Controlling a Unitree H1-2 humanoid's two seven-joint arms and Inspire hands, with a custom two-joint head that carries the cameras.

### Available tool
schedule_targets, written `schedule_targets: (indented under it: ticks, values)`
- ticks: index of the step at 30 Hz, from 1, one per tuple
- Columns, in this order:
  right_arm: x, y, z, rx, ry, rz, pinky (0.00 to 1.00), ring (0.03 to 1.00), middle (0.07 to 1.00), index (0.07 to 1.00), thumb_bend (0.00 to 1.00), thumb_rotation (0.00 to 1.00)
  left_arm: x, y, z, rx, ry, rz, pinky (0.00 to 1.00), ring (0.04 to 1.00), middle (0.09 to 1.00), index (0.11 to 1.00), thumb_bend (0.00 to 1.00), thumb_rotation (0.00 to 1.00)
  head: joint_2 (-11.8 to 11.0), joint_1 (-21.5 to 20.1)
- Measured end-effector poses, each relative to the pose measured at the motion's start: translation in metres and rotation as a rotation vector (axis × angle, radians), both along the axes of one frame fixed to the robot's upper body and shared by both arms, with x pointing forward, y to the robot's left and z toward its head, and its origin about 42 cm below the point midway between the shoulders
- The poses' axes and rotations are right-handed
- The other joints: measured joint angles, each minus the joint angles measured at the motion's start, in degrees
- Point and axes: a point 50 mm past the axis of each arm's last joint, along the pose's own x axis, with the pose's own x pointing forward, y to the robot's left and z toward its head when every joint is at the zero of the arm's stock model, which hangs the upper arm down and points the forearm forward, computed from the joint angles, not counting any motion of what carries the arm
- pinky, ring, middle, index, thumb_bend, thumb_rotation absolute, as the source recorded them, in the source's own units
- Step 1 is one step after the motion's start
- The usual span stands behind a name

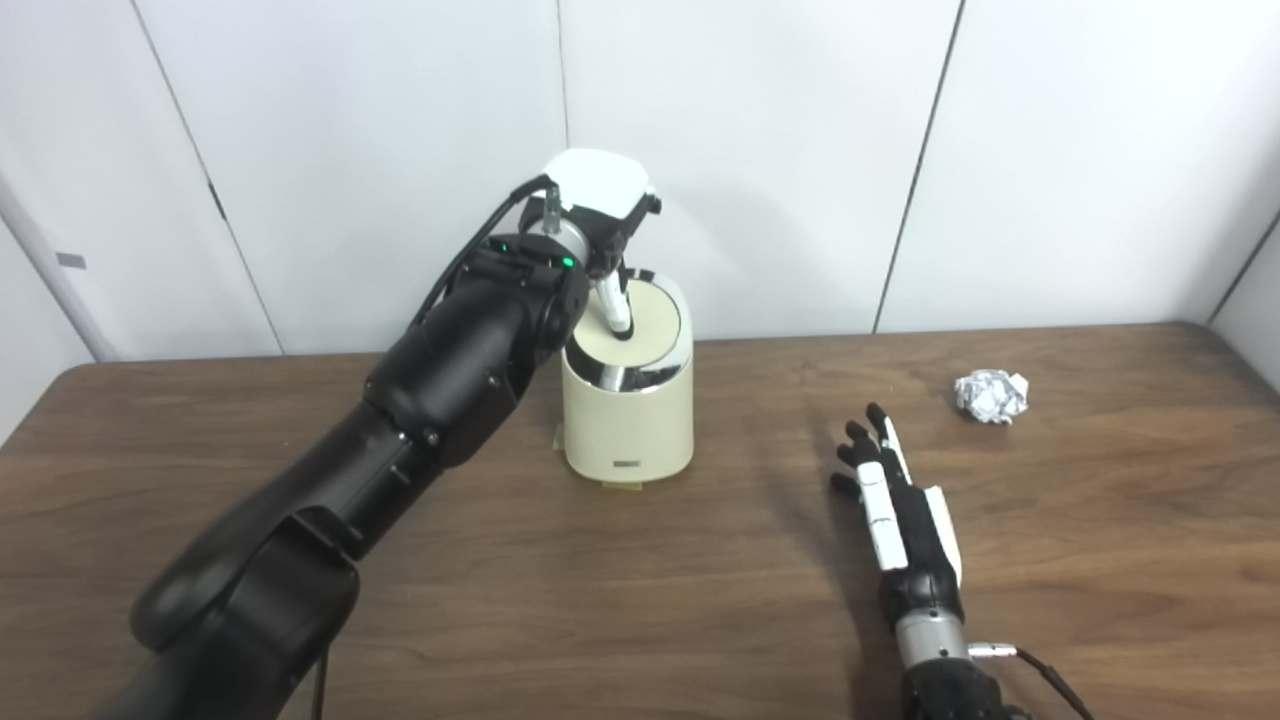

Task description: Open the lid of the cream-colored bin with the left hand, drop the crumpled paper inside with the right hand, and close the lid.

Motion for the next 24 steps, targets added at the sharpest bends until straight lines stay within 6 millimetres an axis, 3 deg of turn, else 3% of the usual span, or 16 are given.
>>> schedule_targets:
  ticks: [3,10,12,19,24]
  values:
    - [0.0,0.0,0.0,-0.001,-0.001,0.0,0.88,0.905,0.936,0.975,0.47,1.0,0.001,0.005,0.002,-0.048,0.034,0.007,0.95,0.973,0.944,0.911,0.91,0.07,0.1,-0.3]
    - [0.0,0.0,0.0,-0.002,-0.002,-0.001,0.87,0.899,0.933,0.976,0.47,1.0,0.004,0.019,0.012,-0.162,0.131,0.054,0.77,0.917,0.939,0.905,0.92,0.08,-0.4,0.3]
    - [0.0,0.0,0.0,-0.003,-0.002,0.0,0.88,0.903,0.936,0.98,0.47,1.0,0.004,0.022,0.018,-0.199,0.138,0.061,0.77,0.927,0.936,0.908,0.92,0.09,-0.4,0.3]
    - [0.0,0.0,0.0,-0.006,-0.002,0.004,0.89,0.91,0.937,0.982,0.48,1.0,0.005,0.044,0.057,-0.402,0.129,0.061,0.69,0.832,0.88,0.891,0.85,0.15,-1.0,0.4]
    - [0.0,-0.001,0.0,-0.005,-0.002,0.005,0.89,0.909,0.935,0.984,0.48,1.0,0.003,0.07,0.077,-0.581,0.156,0.055,0.75,0.837,0.873,0.874,0.78,0.21,-1.0,0.1]
